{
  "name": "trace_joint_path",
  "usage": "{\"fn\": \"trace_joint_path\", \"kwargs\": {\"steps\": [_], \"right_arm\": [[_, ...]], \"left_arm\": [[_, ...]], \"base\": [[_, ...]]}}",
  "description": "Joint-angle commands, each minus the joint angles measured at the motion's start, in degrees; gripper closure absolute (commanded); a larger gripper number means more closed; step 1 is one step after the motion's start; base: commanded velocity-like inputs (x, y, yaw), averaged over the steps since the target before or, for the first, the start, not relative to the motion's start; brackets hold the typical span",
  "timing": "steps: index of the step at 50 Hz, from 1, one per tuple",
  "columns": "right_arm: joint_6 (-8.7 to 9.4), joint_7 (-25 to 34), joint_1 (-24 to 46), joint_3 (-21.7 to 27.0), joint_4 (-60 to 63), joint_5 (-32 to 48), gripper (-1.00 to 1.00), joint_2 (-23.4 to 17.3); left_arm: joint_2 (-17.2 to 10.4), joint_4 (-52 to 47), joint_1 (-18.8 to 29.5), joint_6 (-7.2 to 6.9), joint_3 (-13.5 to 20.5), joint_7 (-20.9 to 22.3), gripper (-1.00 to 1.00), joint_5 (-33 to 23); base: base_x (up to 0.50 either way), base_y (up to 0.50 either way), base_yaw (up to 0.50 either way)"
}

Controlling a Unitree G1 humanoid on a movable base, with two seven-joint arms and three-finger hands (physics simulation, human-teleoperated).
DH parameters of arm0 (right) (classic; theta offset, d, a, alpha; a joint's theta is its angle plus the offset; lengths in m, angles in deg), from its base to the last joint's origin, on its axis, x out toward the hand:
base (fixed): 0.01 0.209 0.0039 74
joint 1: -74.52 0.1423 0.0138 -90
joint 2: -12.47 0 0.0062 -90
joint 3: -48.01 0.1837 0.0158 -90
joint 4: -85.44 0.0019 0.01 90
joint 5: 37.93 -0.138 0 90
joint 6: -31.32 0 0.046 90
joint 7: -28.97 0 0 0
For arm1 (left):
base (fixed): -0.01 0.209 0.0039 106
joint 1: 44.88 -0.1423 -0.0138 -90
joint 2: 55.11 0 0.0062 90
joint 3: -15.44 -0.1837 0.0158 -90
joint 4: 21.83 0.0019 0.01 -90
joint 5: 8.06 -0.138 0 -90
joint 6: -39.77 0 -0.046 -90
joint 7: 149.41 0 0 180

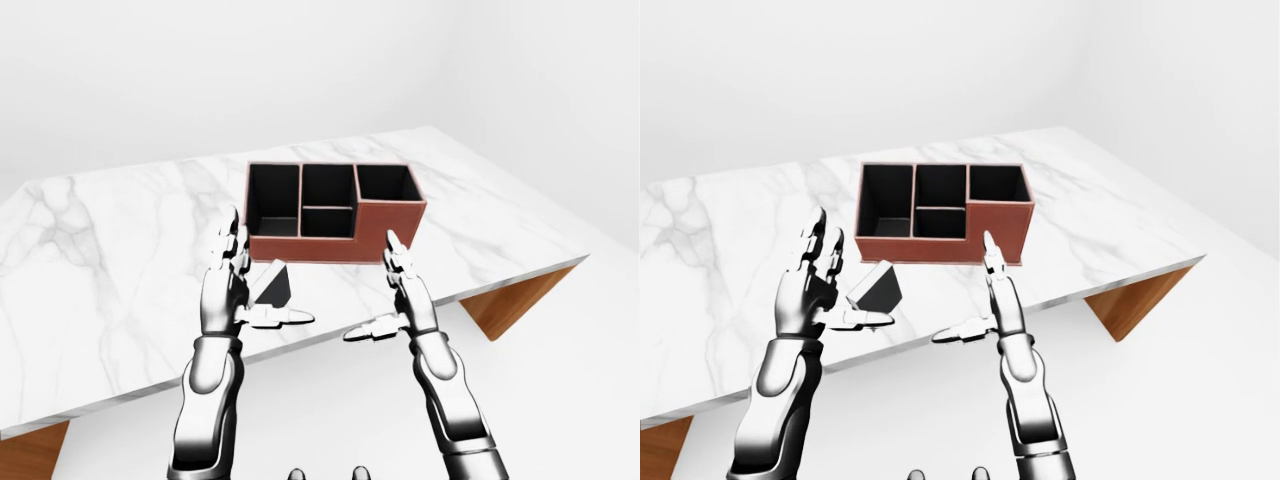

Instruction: Pick up the book and place it in the right compartment of the caddy.

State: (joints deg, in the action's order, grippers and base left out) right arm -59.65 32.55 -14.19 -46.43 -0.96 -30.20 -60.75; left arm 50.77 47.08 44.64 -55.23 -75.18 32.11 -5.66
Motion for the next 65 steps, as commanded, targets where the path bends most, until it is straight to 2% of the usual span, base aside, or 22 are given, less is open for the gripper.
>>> {"fn": "trace_joint_path", "kwargs": {"steps": [1,4,8,14,21,35,42,46,48,53,58,62,65], "right_arm": [[3.23,0.41,0.63,0.63,7.75,-0.89,-1.0,-0.28],[5.04,0.52,1.24,1.07,10.46,-1.09,-1.0,-0.45],[5.52,0.58,1.13,1.16,12.17,-0.87,-1.0,-0.65],[4.84,0.59,0.78,0.55,12.73,-0.13,-1.0,-0.52],[5.13,0.77,0.39,0.32,13.7,0.11,-1.0,-0.48],[3.68,0.78,-0.16,-0.31,12.48,0.71,-1.0,-0.35],[4.16,0.81,-0.26,-0.57,13.19,0.91,-1.0,-0.22],[3.8,1.2,-0.75,-0.98,13.83,1.03,-1.0,-0.3],[2.67,1.29,-0.95,-1.23,12.81,1.26,-1.0,-0.32],[3.18,1.38,-0.71,-1.21,13.13,1.35,-1.0,-0.21],[2.54,1.32,-0.93,-1.28,12.67,1.36,-1.0,-0.21],[3.18,1.46,-0.92,-1.42,13.45,1.41,-1.0,-0.16],[2.31,1.39,-0.9,-1.29,12.46,1.32,-1.0,-0.21]], "left_arm": [[-0.43,-5.04,0.33,0.0,0.99,0.32,-1.0,-0.68],[-0.49,-5.72,0.05,0.0,1.11,0.69,-1.0,-0.79],[-0.43,-6.51,0.1,0.0,1.48,0.56,-1.0,-0.66],[-0.32,-6.79,-0.01,0.0,1.5,0.2,-1.0,-0.71],[-0.2,-6.28,-0.28,0.0,1.17,0.08,-1.0,-0.77],[-0.22,-4.82,-0.2,0.0,1.17,0.1,-1.0,-0.57],[-0.25,-4.66,-0.14,0.0,1.15,-0.01,-1.0,-0.74],[-0.23,-5.01,-0.14,0.0,1.12,0.17,-1.0,-0.45],[-0.18,-4.94,-0.18,0.0,0.95,0.19,-1.0,-0.48],[-0.17,-4.75,-0.03,0.0,1.06,0.11,-1.0,-0.4],[-0.09,-4.4,-0.1,0.0,0.82,0.03,-1.0,-0.42],[-0.08,-4.54,0.02,0.0,0.86,0.03,-1.0,-0.18],[-0.08,-4.37,0.0,0.0,0.7,0.09,-1.0,-0.19]], "base": [[0.22,-0.06,0.0],[0.22,-0.06,0.0],[0.22,-0.06,0.0],[0.22,-0.06,0.0],[0.22,-0.06,0.0],[0.22,-0.06,0.0],[0.22,-0.06,0.0],[0.02,-0.01,0.0],[0.0,0.0,0.0],[0.0,0.0,0.0],[0.0,0.0,0.0],[0.0,0.0,0.0],[0.0,0.0,0.0]]}}
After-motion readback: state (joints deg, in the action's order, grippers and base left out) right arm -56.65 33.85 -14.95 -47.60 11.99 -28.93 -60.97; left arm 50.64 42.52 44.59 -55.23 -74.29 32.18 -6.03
